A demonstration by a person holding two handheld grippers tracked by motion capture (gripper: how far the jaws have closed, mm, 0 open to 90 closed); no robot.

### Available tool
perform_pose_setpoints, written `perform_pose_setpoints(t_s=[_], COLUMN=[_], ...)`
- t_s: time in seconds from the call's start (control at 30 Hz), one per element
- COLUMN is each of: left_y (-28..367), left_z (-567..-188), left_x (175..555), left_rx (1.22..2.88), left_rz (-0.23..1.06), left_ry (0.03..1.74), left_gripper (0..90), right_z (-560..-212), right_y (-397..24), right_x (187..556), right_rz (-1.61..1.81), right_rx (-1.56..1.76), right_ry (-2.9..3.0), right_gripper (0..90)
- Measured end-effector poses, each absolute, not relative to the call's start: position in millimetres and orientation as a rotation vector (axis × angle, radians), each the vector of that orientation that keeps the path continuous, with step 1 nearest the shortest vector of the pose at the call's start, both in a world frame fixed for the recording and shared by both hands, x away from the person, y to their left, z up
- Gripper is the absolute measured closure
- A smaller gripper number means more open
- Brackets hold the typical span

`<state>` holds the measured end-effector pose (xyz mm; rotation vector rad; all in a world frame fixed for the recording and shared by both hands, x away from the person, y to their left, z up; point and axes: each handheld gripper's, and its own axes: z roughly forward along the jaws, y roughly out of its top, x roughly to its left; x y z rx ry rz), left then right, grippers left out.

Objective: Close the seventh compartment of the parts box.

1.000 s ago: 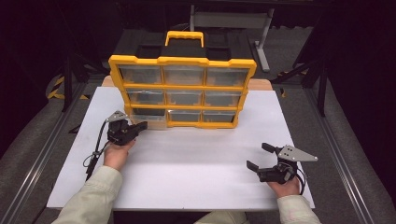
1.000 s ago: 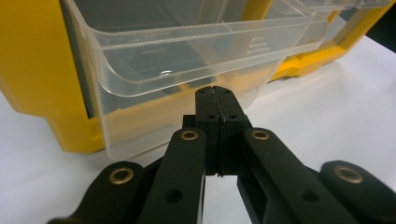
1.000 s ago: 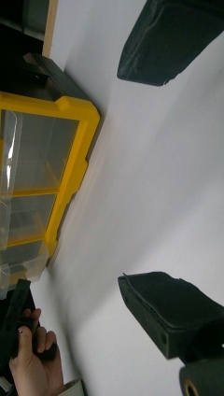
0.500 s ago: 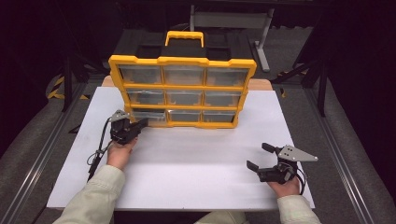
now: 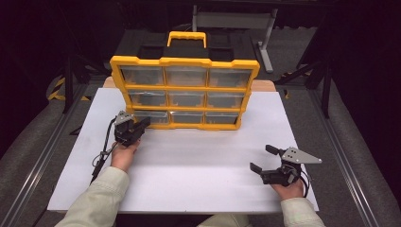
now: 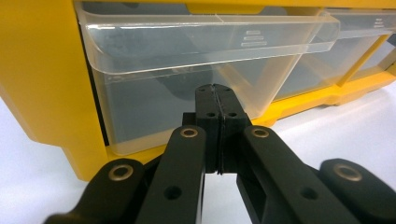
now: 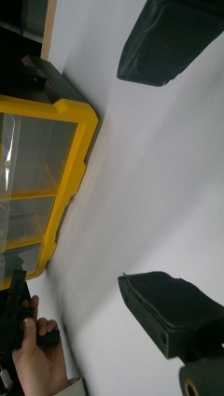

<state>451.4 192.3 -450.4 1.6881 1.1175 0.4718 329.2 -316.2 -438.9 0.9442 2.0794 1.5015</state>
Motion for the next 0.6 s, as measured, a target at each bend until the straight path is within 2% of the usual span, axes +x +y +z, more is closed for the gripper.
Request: perform_pose_setpoints(t_s=[0.17,0.6], left_y=[188.6,193.7], left_z=[-453.3,-458.4], left_x=[451.4,459.0], left_rx=[1.729,1.71], left_rz=[0.601,0.556], left_ry=[1.059,1.115], left_gripper=[89.3,89.3], right_z=[-438.9,-438.9], right_y=[-316.4,-316.9], right_x=[329.4,329.4], right_rz=[1.502,1.501], right_rx=[0.945,0.954], right_ry=[2.078,2.074], right_gripper=[3.8,3.8])
